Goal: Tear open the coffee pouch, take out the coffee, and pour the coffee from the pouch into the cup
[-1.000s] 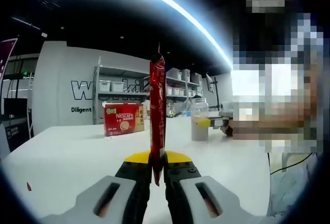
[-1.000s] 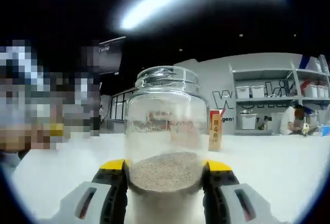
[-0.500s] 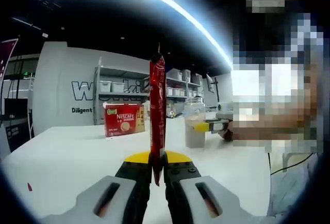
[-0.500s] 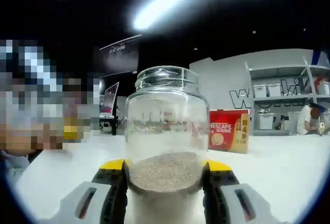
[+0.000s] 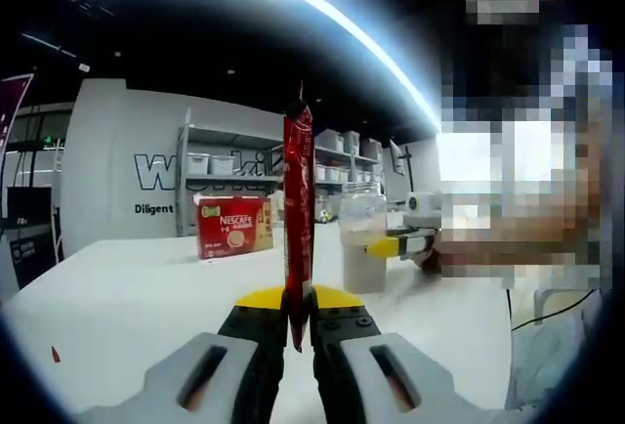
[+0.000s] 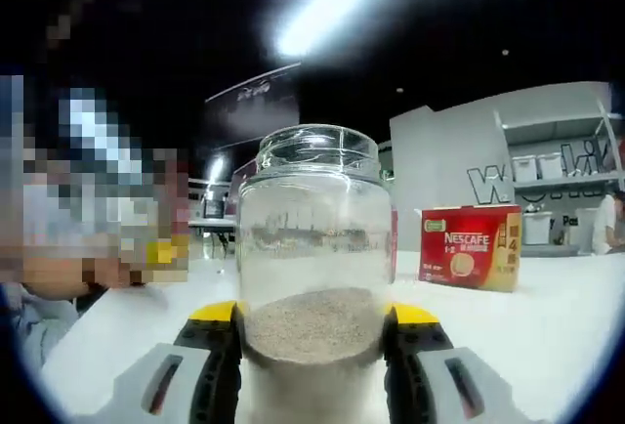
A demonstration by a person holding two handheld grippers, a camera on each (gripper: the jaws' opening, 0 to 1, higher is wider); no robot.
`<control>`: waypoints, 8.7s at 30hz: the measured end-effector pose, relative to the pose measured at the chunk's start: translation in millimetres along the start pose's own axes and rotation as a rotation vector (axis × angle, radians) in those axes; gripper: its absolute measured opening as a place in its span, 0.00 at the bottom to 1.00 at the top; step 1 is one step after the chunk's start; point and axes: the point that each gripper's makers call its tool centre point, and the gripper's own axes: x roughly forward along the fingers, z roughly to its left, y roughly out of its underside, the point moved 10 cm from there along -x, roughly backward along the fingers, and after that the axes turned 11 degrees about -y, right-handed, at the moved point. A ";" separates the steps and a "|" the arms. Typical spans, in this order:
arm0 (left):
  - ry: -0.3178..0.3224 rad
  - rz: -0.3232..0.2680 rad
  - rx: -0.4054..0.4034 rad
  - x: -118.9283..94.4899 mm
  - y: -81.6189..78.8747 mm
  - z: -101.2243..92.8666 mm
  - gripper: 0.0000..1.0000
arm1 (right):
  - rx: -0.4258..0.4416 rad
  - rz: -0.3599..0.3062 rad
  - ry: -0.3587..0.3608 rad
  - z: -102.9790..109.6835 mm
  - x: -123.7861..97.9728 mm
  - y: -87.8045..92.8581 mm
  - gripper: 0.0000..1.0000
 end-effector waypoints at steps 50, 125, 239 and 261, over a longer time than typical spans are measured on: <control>0.004 0.016 0.007 -3.8 -2.0 -7.6 0.11 | 0.029 0.002 -0.265 89.4 23.1 -7.2 0.59; 0.724 0.106 -0.045 -24.9 -50.5 -136.8 0.11 | 0.136 -0.123 -0.521 201.7 -8.1 -81.1 0.11; 0.921 0.170 -0.234 130.0 -133.9 -81.3 0.02 | 0.238 -0.359 -0.346 87.7 -44.1 -112.4 0.12; 0.925 0.158 -0.284 127.8 -120.7 -76.1 0.03 | 0.276 -0.222 -0.342 58.6 -41.9 -115.0 0.11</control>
